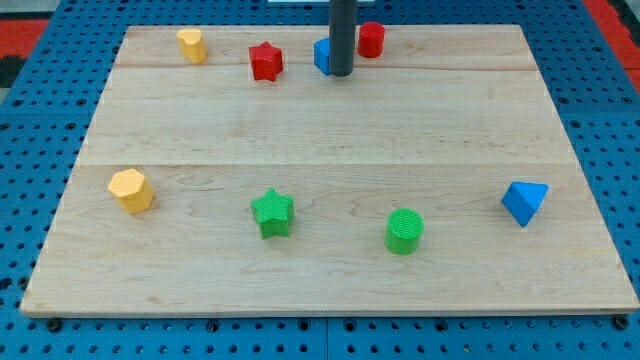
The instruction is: Move the green circle to the center
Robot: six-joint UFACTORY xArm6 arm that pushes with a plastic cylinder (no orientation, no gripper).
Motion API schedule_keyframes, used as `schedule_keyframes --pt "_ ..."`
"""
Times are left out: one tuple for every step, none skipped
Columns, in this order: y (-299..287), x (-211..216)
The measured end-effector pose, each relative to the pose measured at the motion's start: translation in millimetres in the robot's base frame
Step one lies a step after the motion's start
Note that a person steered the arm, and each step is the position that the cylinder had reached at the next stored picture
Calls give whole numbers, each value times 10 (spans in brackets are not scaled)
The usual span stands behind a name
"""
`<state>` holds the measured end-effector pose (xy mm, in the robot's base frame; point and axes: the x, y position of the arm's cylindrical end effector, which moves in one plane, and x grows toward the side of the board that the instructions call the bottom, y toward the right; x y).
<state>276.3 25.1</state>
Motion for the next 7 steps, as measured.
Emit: schedule_keyframes --pt "3 18" --pt "187 495" --pt "336 897" --pt "336 1046" --pt "283 1305" --pt "196 1523" --pt "182 1586"
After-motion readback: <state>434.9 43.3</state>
